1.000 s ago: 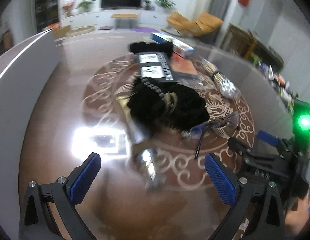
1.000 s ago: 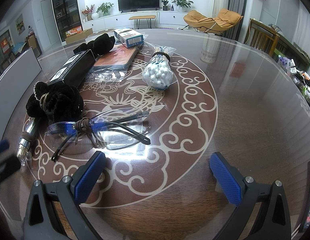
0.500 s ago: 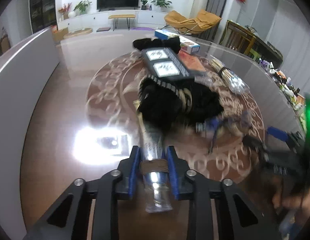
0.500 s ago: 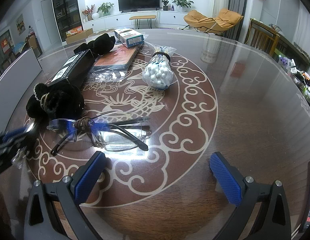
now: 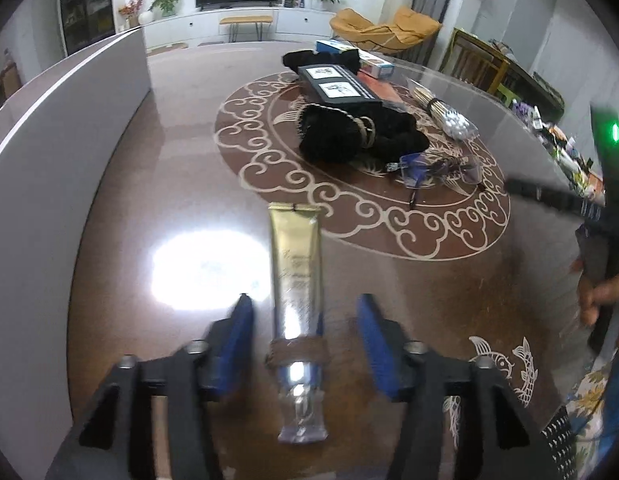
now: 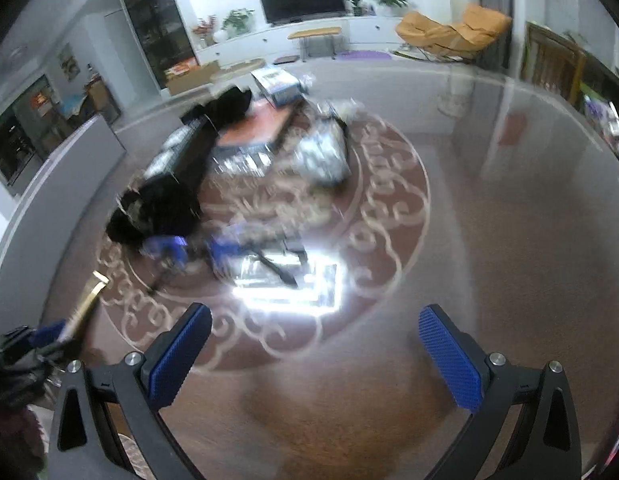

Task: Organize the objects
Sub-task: 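Grasp the gold tube with the left gripper while the right gripper grasps the blue-framed glasses, then carry the tube and glasses over the cardboard box and open both grippers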

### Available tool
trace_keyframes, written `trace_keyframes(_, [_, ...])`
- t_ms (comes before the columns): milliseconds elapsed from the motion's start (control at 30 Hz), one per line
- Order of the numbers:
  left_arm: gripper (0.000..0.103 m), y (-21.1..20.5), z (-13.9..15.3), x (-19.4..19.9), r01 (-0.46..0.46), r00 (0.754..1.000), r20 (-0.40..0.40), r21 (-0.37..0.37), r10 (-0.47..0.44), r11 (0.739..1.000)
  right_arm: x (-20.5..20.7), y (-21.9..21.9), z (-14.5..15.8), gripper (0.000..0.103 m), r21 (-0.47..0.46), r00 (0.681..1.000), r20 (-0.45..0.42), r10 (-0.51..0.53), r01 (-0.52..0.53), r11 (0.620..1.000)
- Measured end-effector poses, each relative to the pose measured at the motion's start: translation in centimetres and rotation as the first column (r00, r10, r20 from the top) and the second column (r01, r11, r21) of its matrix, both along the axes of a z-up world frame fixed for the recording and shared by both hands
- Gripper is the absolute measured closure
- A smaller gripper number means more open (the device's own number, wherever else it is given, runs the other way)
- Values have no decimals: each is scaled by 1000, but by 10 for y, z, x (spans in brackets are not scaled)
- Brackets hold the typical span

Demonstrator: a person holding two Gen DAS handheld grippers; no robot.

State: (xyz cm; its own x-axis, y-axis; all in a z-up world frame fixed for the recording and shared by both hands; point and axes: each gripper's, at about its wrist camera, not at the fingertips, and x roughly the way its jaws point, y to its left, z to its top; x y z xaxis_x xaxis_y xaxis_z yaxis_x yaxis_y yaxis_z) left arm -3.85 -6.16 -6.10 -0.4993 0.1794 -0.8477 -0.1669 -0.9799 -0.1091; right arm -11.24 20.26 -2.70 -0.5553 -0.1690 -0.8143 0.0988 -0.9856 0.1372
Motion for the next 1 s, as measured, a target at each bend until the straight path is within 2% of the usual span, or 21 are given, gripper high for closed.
trace_keyframes(100, [37, 14, -3, -5, 23, 999, -21, -82, -25, 996, -32, -12, 14, 0, -24, 1000, -9, 29, -29, 999])
trace_keyframes(167, [37, 18, -4, -5, 24, 999, -34, -106, -28, 994, -63, -25, 7, 0, -53, 994, 26, 108, -107, 993])
trace_keyframes(233, [37, 17, -4, -5, 14, 999, -43, -103, -19, 995, -77, -40, 0, 5, -75, 967, 51, 249, -245, 967])
trace_keyframes(267, [37, 15, -4, -6, 8, 999, -44, -99, -12, 995, -78, -50, -5, 6, -57, 942, 66, 330, -326, 944])
trace_keyframes(333, [37, 13, -4, -7, -2, 999, -43, -92, -2, 996, -71, -62, -9, 7, -40, 900, 88, 426, -424, 905])
trace_keyframes(433, [38, 12, -4, -9, -13, 999, -51, -91, 8, 996, -57, -85, -12, 7, 56, 838, 107, 535, -542, 838])
trace_keyframes(467, [46, 12, -4, -8, -17, 998, -59, -104, 11, 994, -55, -93, -14, 7, 100, 819, 122, 560, -572, 814])
trace_keyframes(500, [59, 11, -3, -8, -18, 998, -63, -97, 12, 995, -54, -101, -17, 8, 141, 804, 137, 578, -593, 792])
trace_keyframes(567, [76, 6, -1, -7, -30, 998, -63, -80, 25, 996, -55, -111, -26, 29, 175, 773, 188, 606, -634, 754])
trace_keyframes(600, [76, 0, -1, -6, -34, 998, -56, -41, 31, 999, -57, -112, -26, 41, 154, 766, 195, 613, -641, 752])
trace_keyframes(633, [76, -4, -1, -4, -40, 998, -50, -18, 39, 999, -58, -113, -26, 51, 150, 768, 207, 606, -638, 756])
trace_keyframes(667, [76, -9, 0, -2, -47, 998, -47, 1, 47, 999, -57, -114, -25, 66, 150, 768, 236, 595, -634, 759])
trace_keyframes(800, [77, -17, 10, 14, -44, 996, -74, 51, 48, 998, -35, -111, -17, 85, 104, 784, 240, 573, -608, 787])
trace_keyframes(867, [76, -20, 21, 24, -44, 993, -102, 80, 52, 996, -22, -102, -8, 88, 47, 823, 216, 526, -547, 836])
trace_keyframes(1000, [76, -26, 44, 39, -43, 985, -160, 116, 61, 992, -5, -91, 5, 88, -33, 869, 178, 461, -463, 886])
